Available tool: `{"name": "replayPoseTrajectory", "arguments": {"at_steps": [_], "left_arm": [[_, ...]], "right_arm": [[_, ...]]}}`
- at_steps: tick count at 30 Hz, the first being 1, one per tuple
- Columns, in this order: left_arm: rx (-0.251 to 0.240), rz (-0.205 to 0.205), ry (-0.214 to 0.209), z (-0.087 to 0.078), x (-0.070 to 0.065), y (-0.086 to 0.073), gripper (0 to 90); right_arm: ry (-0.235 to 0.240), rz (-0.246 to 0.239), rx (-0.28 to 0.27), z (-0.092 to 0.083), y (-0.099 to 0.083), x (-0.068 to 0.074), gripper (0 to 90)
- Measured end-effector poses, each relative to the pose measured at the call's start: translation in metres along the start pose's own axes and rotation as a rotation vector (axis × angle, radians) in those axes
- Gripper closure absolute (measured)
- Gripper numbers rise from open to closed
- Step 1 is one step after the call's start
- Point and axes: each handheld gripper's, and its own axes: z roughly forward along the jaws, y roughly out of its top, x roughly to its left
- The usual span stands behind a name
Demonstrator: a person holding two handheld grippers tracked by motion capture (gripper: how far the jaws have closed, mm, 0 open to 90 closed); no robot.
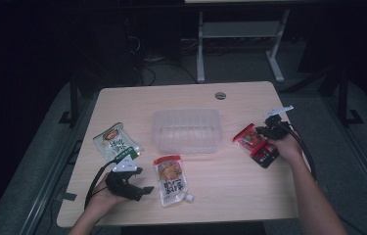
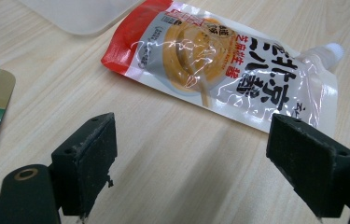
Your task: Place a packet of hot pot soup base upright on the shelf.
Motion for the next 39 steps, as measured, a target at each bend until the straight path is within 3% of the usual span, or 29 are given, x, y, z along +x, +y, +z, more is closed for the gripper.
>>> {"name": "replayPoseTrajectory", "arguments": {"at_steps": [16, 17, 21, 28, 39], "left_arm": [[0.001, 0.003, -0.013, 0.001, -0.002, 0.0, 15.6], [-0.004, -0.004, -0.017, 0.001, -0.003, 0.0, 15.6], [-0.002, 0.004, -0.018, 0.001, -0.003, 0.0, 15.6], [-0.003, 0.003, -0.023, 0.001, -0.004, 0.001, 15.6], [-0.002, 0.011, -0.031, 0.0, -0.005, 0.001, 15.6]], "right_arm": [[0.088, -0.123, 0.035, -0.005, 0.001, 0.042, 90.0], [0.104, -0.152, 0.034, -0.005, 0.002, 0.049, 90.0], [0.128, -0.185, 0.04, -0.006, 0.002, 0.063, 90.0], [0.169, -0.223, 0.052, -0.009, 0.002, 0.084, 90.0], [0.273, -0.286, 0.043, -0.004, 0.008, 0.125, 90.0]]}}
